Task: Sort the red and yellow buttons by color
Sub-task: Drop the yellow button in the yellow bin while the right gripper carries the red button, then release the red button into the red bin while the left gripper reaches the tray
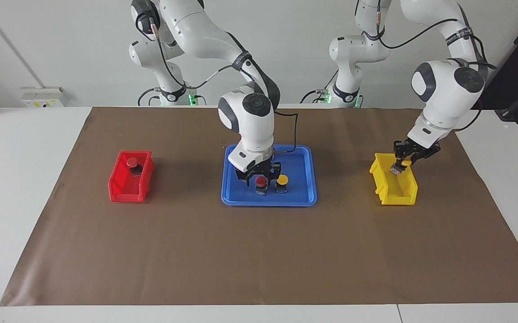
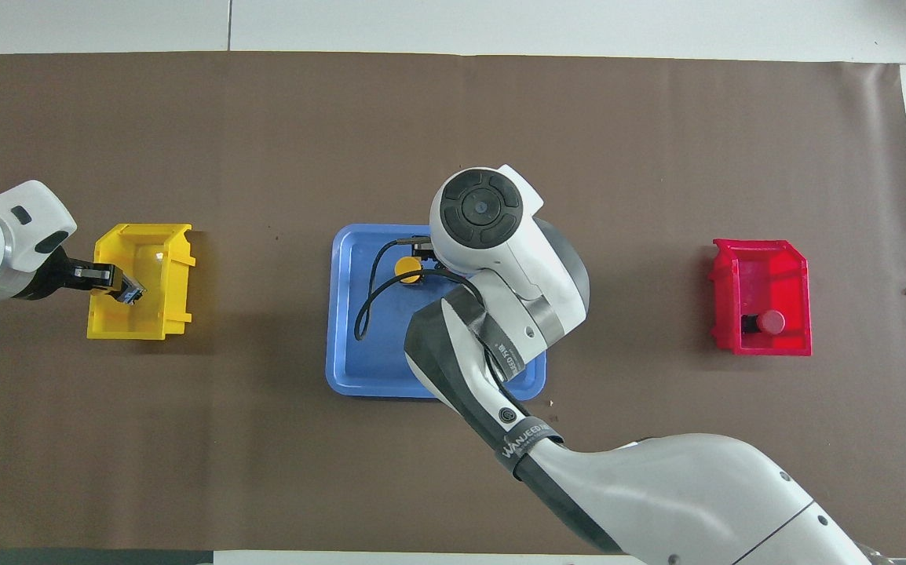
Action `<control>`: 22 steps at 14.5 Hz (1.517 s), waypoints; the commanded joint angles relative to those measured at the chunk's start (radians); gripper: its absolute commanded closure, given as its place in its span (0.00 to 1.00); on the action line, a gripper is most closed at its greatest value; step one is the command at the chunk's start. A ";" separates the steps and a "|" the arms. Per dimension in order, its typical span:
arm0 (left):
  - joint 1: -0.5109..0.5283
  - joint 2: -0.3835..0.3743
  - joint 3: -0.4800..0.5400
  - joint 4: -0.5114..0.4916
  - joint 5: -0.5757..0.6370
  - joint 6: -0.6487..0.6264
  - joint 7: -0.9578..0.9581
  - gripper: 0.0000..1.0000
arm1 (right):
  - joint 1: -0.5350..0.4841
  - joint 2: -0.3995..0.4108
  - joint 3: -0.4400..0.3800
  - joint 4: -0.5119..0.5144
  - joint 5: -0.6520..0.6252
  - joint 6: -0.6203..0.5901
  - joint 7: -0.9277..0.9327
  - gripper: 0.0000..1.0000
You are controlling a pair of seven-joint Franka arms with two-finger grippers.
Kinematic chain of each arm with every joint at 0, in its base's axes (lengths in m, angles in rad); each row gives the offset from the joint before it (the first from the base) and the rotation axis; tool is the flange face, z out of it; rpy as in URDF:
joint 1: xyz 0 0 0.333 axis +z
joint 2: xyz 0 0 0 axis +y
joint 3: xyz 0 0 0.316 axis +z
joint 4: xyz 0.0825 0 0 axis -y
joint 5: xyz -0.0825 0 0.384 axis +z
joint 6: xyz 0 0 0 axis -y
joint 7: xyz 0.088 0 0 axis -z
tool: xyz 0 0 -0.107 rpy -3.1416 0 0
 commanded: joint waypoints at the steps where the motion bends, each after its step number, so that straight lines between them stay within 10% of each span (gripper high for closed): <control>1: 0.029 -0.038 -0.010 -0.088 0.030 0.070 0.011 0.98 | 0.006 -0.001 0.004 -0.033 -0.012 0.047 0.014 0.29; 4: 0.031 -0.034 -0.012 -0.129 0.030 0.110 0.004 0.98 | 0.005 -0.004 0.003 -0.048 -0.012 0.055 0.013 0.31; 11: 0.017 -0.026 -0.013 -0.174 0.030 0.154 -0.001 0.94 | -0.027 -0.008 0.009 0.105 0.002 -0.180 -0.013 0.87; 14: 0.017 -0.024 -0.013 -0.169 0.030 0.159 0.007 0.38 | -0.205 -0.170 0.009 0.057 0.022 -0.346 -0.321 0.87; 17: -0.003 -0.017 -0.013 -0.107 0.032 0.133 0.007 0.28 | -0.468 -0.370 0.007 -0.147 0.089 -0.376 -0.745 0.86; 20: -0.006 -0.024 -0.023 0.102 0.032 -0.098 0.007 0.00 | -0.625 -0.408 0.004 -0.271 0.079 -0.277 -0.936 0.86; 22: -0.035 -0.003 -0.030 0.263 0.030 -0.239 -0.021 0.00 | -0.691 -0.433 0.004 -0.356 0.079 -0.178 -1.026 0.86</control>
